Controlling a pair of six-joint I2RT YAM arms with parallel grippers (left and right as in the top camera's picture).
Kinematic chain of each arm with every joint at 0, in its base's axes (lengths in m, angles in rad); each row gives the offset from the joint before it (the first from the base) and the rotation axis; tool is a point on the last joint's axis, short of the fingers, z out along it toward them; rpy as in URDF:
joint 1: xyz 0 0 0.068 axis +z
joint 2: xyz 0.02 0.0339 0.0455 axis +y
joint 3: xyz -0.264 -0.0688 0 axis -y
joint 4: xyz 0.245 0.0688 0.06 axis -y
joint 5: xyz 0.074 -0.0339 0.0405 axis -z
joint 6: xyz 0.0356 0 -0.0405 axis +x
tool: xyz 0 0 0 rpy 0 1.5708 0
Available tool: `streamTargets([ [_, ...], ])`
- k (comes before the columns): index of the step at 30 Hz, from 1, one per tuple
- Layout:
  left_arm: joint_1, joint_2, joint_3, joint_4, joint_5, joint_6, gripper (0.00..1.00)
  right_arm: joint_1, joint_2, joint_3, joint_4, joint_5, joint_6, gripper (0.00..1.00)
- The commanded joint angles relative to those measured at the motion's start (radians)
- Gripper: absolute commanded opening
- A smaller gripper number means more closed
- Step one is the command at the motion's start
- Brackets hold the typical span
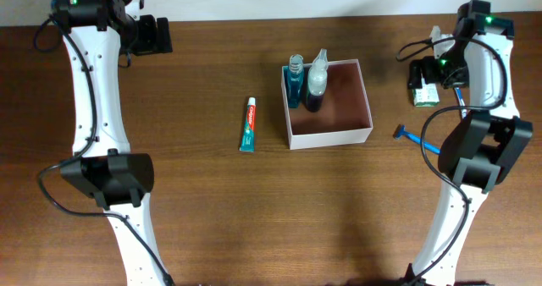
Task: Pack container
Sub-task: 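Lower the right gripper onto the soap box and close it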
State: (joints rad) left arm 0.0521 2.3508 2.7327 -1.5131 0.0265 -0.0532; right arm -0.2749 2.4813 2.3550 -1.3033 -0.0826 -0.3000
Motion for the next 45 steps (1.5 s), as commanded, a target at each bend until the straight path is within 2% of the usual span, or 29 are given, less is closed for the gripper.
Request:
streamTargets([
  [1,0.001,0.003,0.0,0.002,0.007,-0.01,0.99,0.006,0.041,0.005,0.001,0.01,-0.006,0.99],
  [29,0.001,0.003,0.0,0.002,0.007,-0.01,0.99,0.014,0.112,0.004,0.085,0.018,-0.007,0.99],
  [33,0.001,0.003,0.0,0.002,0.007,-0.01,0.99,0.014,0.112,-0.019,0.086,0.081,-0.008,0.99],
  [45,0.001,0.003,0.0,0.002,0.007,-0.01,0.99,0.014,0.112,-0.057,0.111,0.068,-0.011,0.98],
])
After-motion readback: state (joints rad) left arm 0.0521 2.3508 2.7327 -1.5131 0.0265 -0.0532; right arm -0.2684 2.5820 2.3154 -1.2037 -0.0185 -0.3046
